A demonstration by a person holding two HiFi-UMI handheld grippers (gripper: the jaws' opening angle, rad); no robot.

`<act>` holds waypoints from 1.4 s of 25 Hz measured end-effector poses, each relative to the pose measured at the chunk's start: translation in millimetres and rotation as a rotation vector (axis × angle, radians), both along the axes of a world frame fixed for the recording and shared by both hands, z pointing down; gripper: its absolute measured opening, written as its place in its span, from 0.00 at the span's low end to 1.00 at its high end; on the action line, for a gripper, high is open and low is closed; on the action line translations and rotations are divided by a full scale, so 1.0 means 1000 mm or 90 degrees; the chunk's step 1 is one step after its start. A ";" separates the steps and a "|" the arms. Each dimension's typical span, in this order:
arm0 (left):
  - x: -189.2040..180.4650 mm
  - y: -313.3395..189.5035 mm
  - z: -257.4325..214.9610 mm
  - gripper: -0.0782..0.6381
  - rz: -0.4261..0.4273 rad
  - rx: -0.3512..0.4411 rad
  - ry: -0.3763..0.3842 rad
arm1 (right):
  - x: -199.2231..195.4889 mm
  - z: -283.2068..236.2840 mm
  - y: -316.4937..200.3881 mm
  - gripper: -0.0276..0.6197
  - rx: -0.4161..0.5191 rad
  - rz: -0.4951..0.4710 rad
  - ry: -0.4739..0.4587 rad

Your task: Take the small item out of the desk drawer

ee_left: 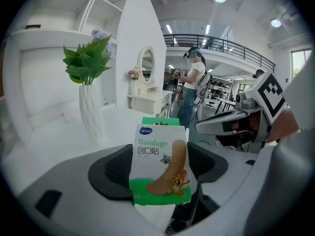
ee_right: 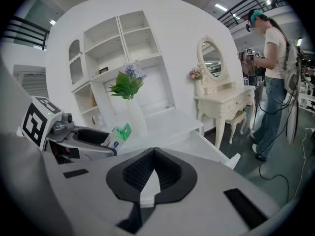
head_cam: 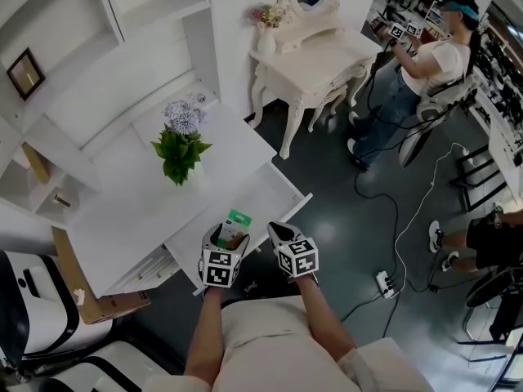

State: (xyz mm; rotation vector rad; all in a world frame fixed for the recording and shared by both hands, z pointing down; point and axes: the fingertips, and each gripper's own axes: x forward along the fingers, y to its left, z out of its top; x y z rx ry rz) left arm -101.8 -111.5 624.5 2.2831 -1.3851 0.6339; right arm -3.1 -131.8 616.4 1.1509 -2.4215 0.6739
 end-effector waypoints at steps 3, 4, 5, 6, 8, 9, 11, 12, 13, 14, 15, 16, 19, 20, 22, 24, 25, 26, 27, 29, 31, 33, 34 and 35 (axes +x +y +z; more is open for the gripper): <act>0.000 0.001 0.001 0.61 0.000 -0.002 -0.001 | 0.000 0.001 0.001 0.08 -0.002 0.000 0.001; 0.000 0.001 0.001 0.61 0.000 -0.003 -0.001 | 0.001 0.001 0.001 0.08 -0.003 0.000 0.001; 0.000 0.002 0.001 0.61 0.000 -0.003 0.000 | 0.001 0.002 0.002 0.08 -0.003 0.000 0.001; 0.000 0.002 0.001 0.61 0.000 -0.004 0.000 | 0.002 0.003 0.003 0.08 -0.004 0.000 0.002; 0.001 0.002 0.003 0.61 0.002 -0.006 0.001 | 0.002 0.006 0.003 0.08 -0.007 -0.001 0.006; 0.000 0.003 0.004 0.61 0.002 -0.007 0.001 | 0.001 0.008 0.004 0.08 -0.009 -0.003 0.007; 0.000 0.004 0.005 0.61 0.002 -0.008 0.002 | -0.002 0.010 0.006 0.08 -0.011 -0.009 0.010; 0.000 0.004 0.006 0.61 0.002 -0.008 0.002 | -0.004 0.011 0.008 0.08 -0.011 -0.012 0.011; 0.000 0.005 0.006 0.61 0.002 -0.009 0.003 | -0.005 0.011 0.009 0.08 -0.011 -0.015 0.013; 0.000 0.005 0.006 0.61 0.003 -0.009 0.003 | -0.006 0.011 0.010 0.08 -0.011 -0.018 0.014; 0.000 0.005 0.007 0.61 0.003 -0.010 0.003 | -0.008 0.012 0.011 0.08 -0.012 -0.020 0.016; -0.001 0.006 0.007 0.61 0.003 -0.011 0.004 | -0.009 0.012 0.011 0.08 -0.012 -0.022 0.018; -0.001 0.006 0.007 0.61 0.003 -0.010 0.005 | -0.012 0.013 0.013 0.08 -0.012 -0.028 0.021; -0.001 0.006 0.006 0.61 0.003 -0.009 0.006 | -0.013 0.012 0.014 0.08 -0.011 -0.030 0.022; 0.000 0.006 0.005 0.61 0.004 -0.009 0.007 | -0.013 0.011 0.015 0.08 -0.009 -0.033 0.023; 0.001 0.007 0.005 0.61 0.006 -0.009 0.008 | -0.013 0.011 0.016 0.08 -0.010 -0.033 0.024; 0.001 0.008 0.005 0.61 0.005 -0.010 0.009 | -0.012 0.011 0.017 0.08 -0.010 -0.035 0.026; 0.001 0.008 0.005 0.61 0.005 -0.010 0.009 | -0.012 0.011 0.018 0.08 -0.008 -0.040 0.030; 0.001 0.008 0.005 0.61 0.004 -0.010 0.010 | -0.012 0.010 0.018 0.08 -0.005 -0.047 0.037; 0.000 0.008 0.004 0.61 0.001 -0.009 0.012 | -0.012 0.010 0.020 0.08 0.001 -0.056 0.048; 0.000 0.008 0.004 0.61 -0.002 -0.008 0.013 | -0.011 0.011 0.022 0.08 0.000 -0.048 0.043; 0.001 0.007 0.003 0.61 -0.004 -0.006 0.015 | -0.012 0.011 0.021 0.08 -0.001 -0.042 0.035; 0.001 0.007 0.003 0.61 -0.005 -0.006 0.016 | -0.013 0.012 0.021 0.08 -0.001 -0.045 0.035; 0.001 0.007 0.004 0.61 -0.005 -0.006 0.017 | -0.015 0.014 0.021 0.08 -0.001 -0.049 0.038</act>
